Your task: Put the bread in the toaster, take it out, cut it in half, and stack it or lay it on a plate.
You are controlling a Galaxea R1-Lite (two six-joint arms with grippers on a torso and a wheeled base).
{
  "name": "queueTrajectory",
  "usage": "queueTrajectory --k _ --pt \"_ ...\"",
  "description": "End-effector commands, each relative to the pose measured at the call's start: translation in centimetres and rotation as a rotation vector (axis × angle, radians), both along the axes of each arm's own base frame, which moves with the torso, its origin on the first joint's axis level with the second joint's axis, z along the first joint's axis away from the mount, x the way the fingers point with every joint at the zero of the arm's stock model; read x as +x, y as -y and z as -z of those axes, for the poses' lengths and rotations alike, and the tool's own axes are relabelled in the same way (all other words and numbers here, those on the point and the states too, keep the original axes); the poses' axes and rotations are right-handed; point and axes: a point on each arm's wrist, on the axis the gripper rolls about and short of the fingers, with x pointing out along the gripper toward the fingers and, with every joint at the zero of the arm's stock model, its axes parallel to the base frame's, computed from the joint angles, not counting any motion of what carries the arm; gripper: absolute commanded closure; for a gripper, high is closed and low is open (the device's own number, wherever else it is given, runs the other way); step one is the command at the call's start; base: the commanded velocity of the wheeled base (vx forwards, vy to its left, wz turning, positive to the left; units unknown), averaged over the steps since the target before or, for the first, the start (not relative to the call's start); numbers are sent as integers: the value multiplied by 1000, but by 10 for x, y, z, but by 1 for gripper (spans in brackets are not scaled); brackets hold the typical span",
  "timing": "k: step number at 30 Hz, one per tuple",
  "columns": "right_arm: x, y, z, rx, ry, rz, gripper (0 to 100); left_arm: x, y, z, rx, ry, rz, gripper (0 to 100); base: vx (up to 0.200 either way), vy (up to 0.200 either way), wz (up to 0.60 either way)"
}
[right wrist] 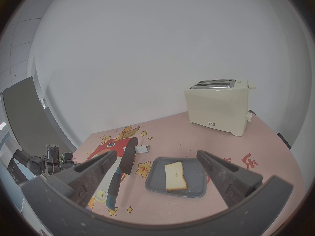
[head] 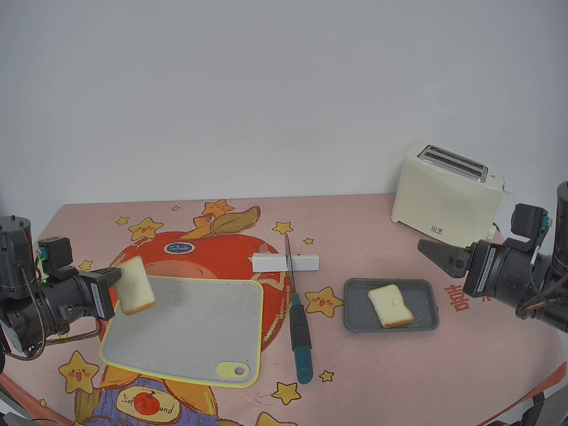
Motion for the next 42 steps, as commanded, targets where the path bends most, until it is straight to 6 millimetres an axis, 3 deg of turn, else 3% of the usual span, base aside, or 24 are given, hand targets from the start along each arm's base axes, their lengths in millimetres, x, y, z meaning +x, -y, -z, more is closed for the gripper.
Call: queueTrajectory --k 1,23,33,39,42 --pt "0 0 0 0 0 1 0 -3 -1 -2 -6 14 2 100 0 -200 0" --pt "0 1 2 -6 -4 2 0 -8 -3 1 5 17 30 100 0 -200 0" --pt "0 2 1 -6 1 3 0 -19 10 -16 -52 79 214 100 0 -160 0" --pt "0 3 1 -9 4 3 0 -11 16 -27 -53 102 229 100 0 0 0" --pt "0 2 1 -11 3 1 0 3 26 -27 -10 92 246 100 0 0 0"
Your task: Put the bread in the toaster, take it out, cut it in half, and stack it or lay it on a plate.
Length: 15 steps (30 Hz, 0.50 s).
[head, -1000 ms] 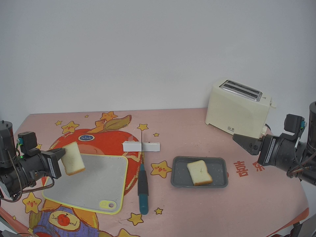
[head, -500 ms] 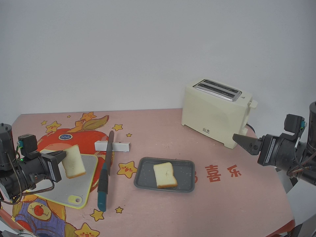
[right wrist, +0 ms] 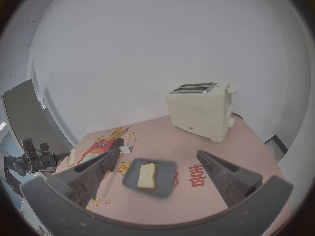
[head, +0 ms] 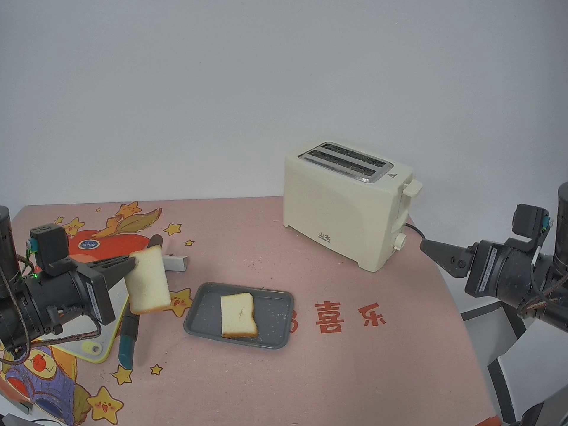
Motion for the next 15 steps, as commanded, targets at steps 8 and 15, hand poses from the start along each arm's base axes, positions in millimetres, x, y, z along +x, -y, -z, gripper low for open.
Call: queueTrajectory --k 8,15 --pt "0 0 0 1 1 0 0 43 34 26 162 -90 105 100 0 0 0" --pt "0 1 0 2 0 2 0 59 48 29 116 -138 251 100 0 0 0"
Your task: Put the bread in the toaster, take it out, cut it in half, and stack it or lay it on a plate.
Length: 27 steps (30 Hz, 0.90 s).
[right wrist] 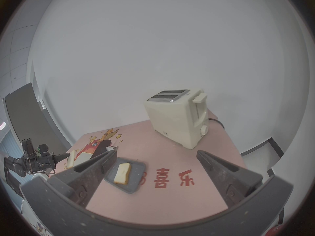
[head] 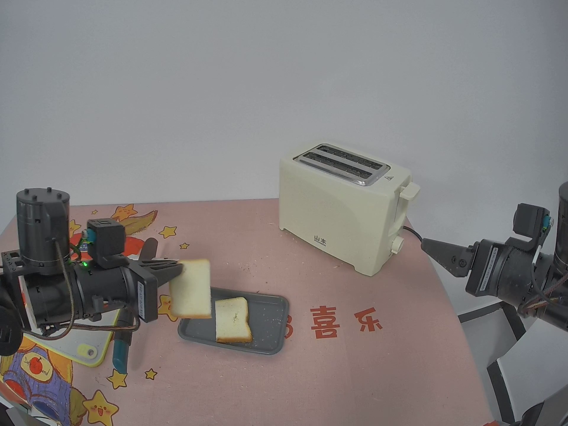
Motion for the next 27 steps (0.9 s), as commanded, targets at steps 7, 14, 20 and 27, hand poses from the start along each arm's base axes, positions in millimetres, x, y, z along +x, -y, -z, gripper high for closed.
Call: queueTrajectory --k 7,14,20,27 --pt "1 0 1 -1 -1 1 0 38 26 26 55 -94 37 100 0 0 0" --pt "0 0 0 1 1 -1 0 45 31 34 70 -126 42 100 0 0 0" --pt "1 0 1 0 -2 -1 0 40 29 42 34 -209 -1 100 0 0 0" --pt "0 0 0 1 1 -1 0 34 30 50 35 -247 3 100 0 0 0"
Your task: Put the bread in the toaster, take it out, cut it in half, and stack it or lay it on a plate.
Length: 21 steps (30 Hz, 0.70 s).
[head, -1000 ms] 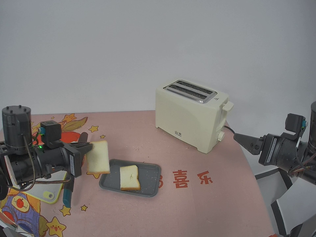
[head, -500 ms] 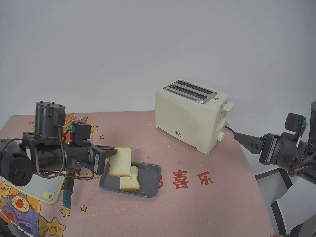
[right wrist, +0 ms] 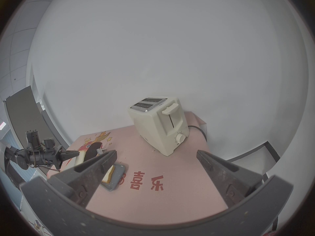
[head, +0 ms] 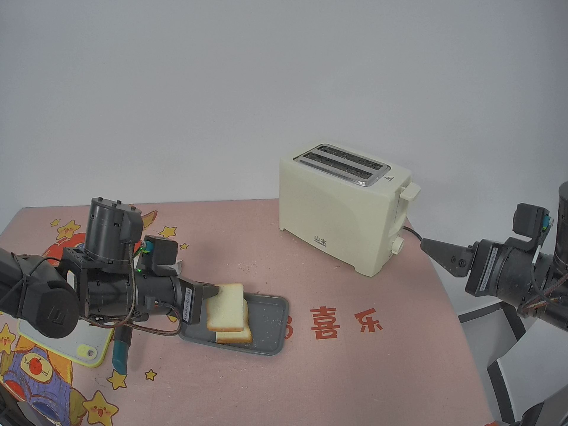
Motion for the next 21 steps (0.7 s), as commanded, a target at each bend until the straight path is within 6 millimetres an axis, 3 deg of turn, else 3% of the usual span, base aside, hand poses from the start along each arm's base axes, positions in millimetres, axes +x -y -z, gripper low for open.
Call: queueTrajectory --k 1,5,21 --pt "0 0 0 0 0 0 0 -2 0 6 7 -22 10 100 0 0 0" --pt "0 0 0 0 -1 0 0 1 2 14 20 -52 15 100 0 0 0" --pt "0 -1 0 2 2 -2 0 6 5 13 15 -42 14 100 0 0 0"
